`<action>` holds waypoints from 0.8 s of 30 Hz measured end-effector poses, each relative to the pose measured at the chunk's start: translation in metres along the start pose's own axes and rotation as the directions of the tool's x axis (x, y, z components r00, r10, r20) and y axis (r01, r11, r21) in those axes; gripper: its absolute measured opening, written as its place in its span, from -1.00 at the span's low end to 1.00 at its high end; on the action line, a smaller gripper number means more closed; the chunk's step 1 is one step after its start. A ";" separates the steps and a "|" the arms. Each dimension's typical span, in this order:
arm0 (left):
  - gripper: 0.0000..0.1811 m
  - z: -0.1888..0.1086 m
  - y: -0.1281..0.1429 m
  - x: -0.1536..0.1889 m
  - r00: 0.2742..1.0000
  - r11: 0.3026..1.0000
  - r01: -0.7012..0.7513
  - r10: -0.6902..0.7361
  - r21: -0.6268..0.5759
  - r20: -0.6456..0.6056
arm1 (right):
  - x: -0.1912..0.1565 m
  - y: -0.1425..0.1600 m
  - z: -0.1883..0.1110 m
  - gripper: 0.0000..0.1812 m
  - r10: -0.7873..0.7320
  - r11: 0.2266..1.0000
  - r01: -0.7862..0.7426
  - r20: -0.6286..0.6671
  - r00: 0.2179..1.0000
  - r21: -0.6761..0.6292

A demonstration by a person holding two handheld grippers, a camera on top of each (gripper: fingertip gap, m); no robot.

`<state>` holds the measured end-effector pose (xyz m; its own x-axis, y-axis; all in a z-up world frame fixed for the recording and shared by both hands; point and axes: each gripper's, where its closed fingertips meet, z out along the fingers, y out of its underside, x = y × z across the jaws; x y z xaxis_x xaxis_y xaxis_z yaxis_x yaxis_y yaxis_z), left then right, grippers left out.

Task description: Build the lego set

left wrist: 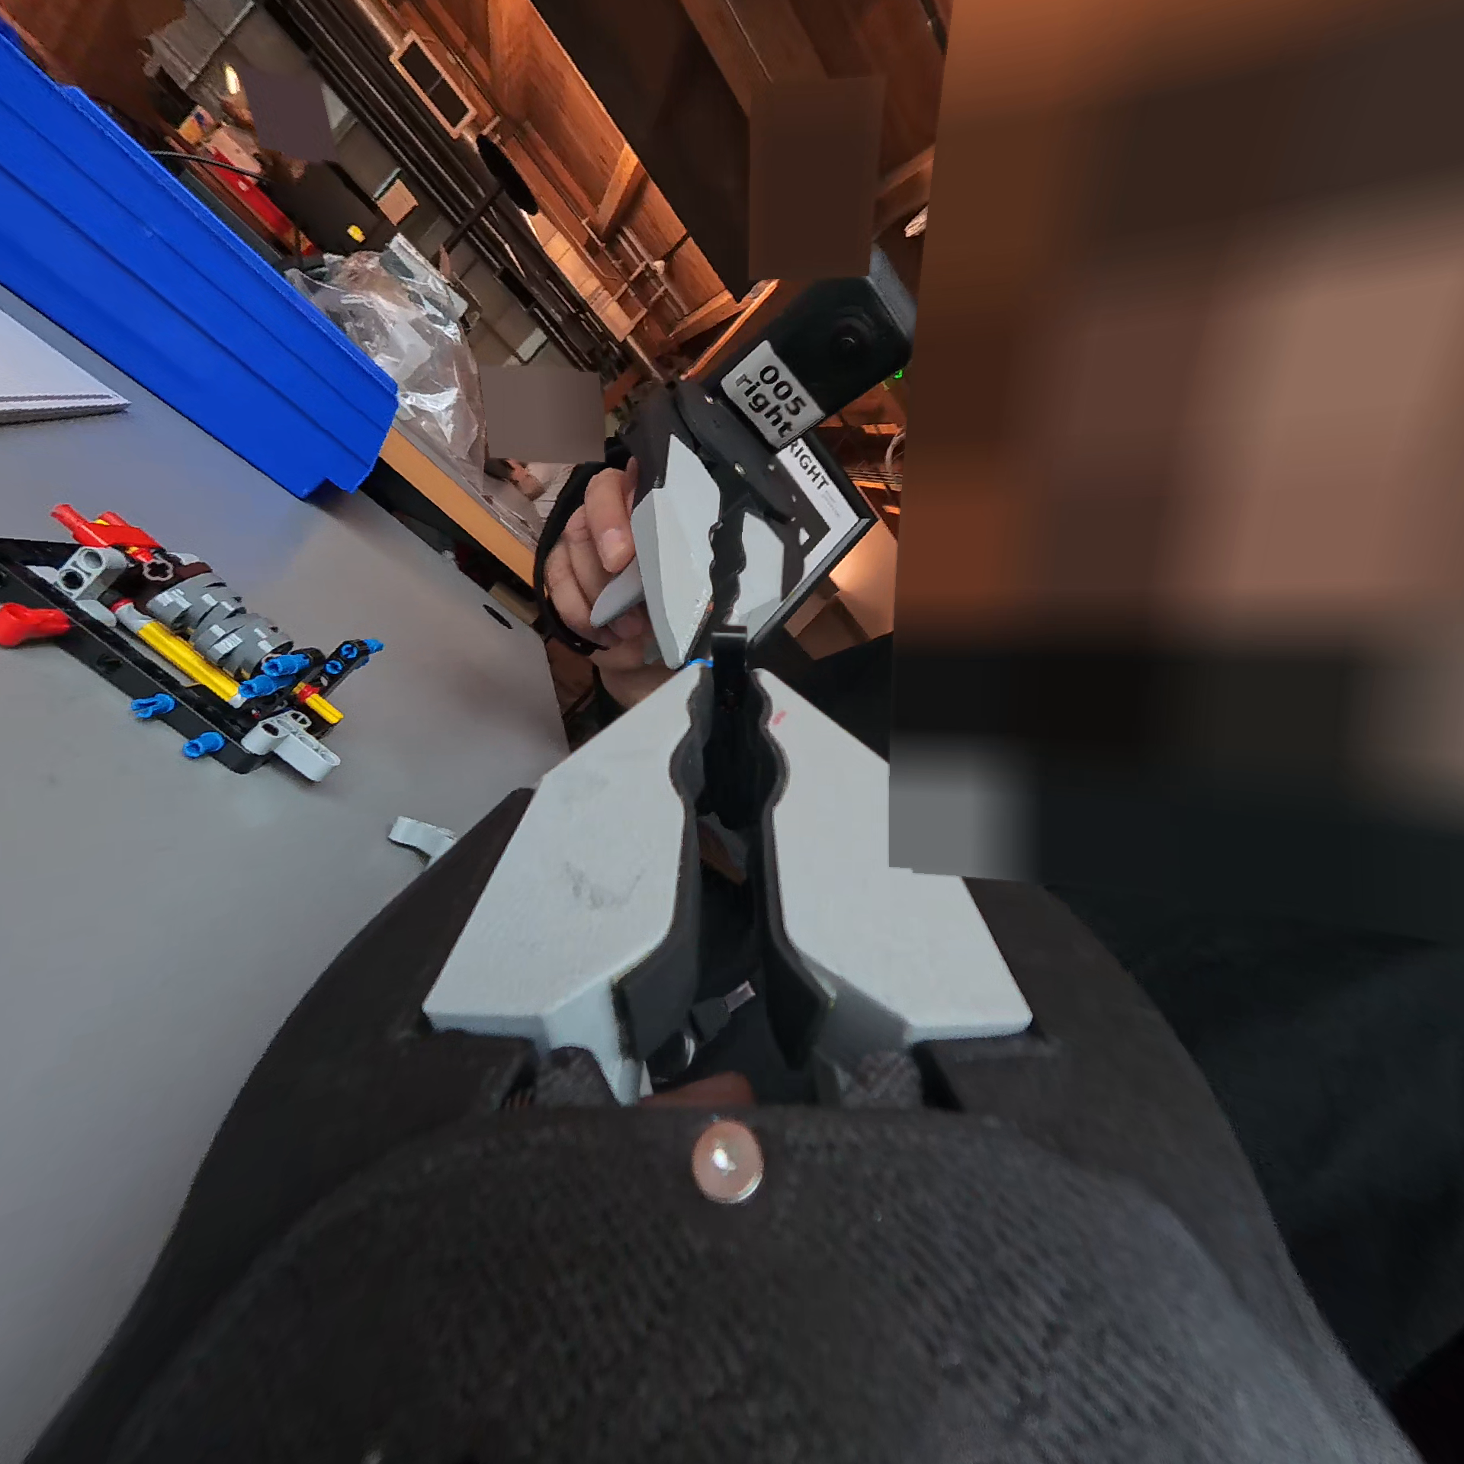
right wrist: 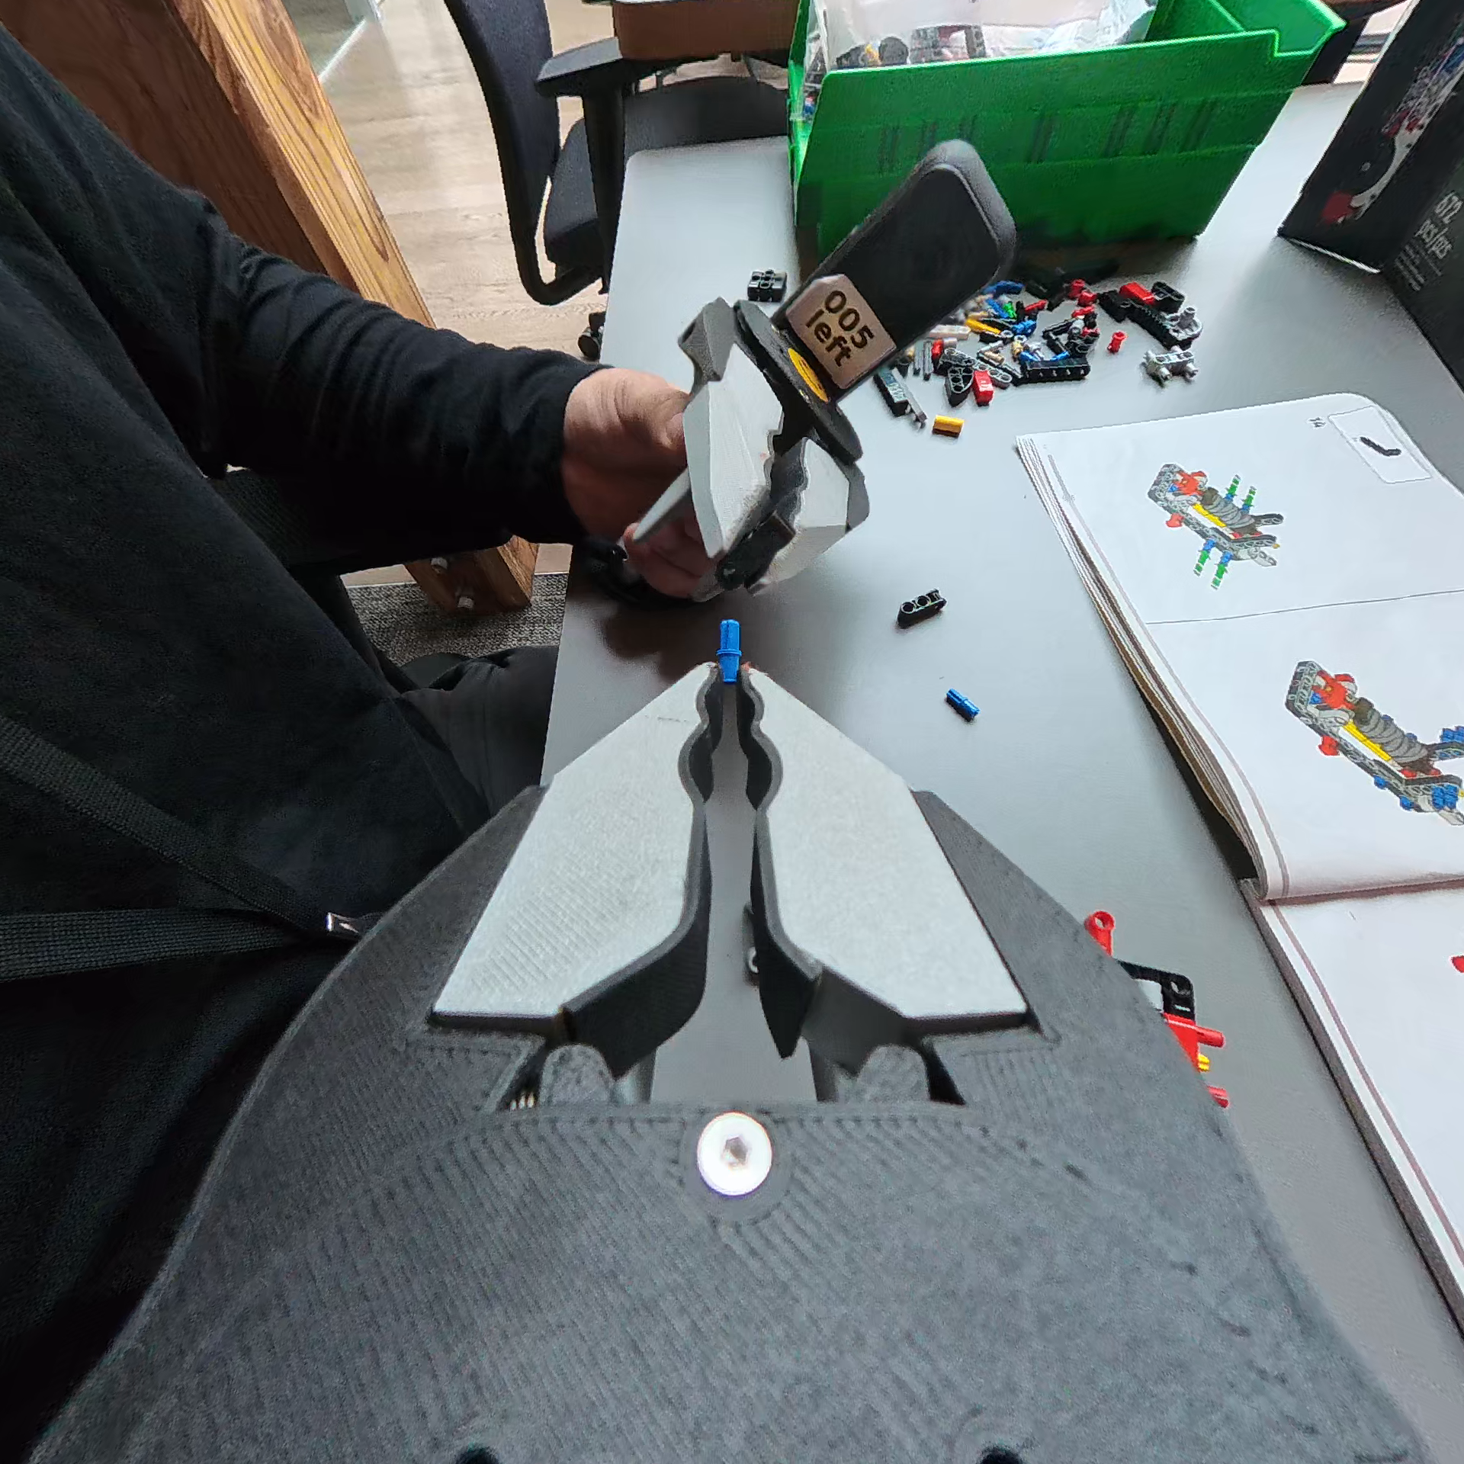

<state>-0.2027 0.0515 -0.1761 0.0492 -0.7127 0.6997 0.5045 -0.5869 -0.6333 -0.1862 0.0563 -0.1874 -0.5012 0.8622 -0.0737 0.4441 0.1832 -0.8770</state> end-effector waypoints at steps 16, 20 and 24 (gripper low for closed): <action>-0.94 0.009 0.015 -0.024 0.980 0.996 -0.013 0.031 -0.090 0.197 | 0.007 0.027 0.009 -1.00 -0.085 0.990 0.073 -0.099 0.991 -0.124; -0.94 0.010 0.022 -0.026 0.957 0.977 -0.134 0.171 -0.167 0.234 | 0.007 0.028 0.007 -1.00 -0.070 0.991 0.059 -0.085 0.994 -0.123; -0.94 0.013 0.020 -0.024 0.926 0.950 -0.247 0.289 -0.190 0.244 | 0.004 0.028 0.005 -1.00 -0.075 0.990 0.066 -0.075 0.994 -0.125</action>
<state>-0.1830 0.0618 -0.2015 0.4016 -0.7356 0.5455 0.3036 -0.4551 -0.8371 -0.1795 0.0622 -0.2153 -0.4763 0.8788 0.0282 0.4998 0.2970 -0.8137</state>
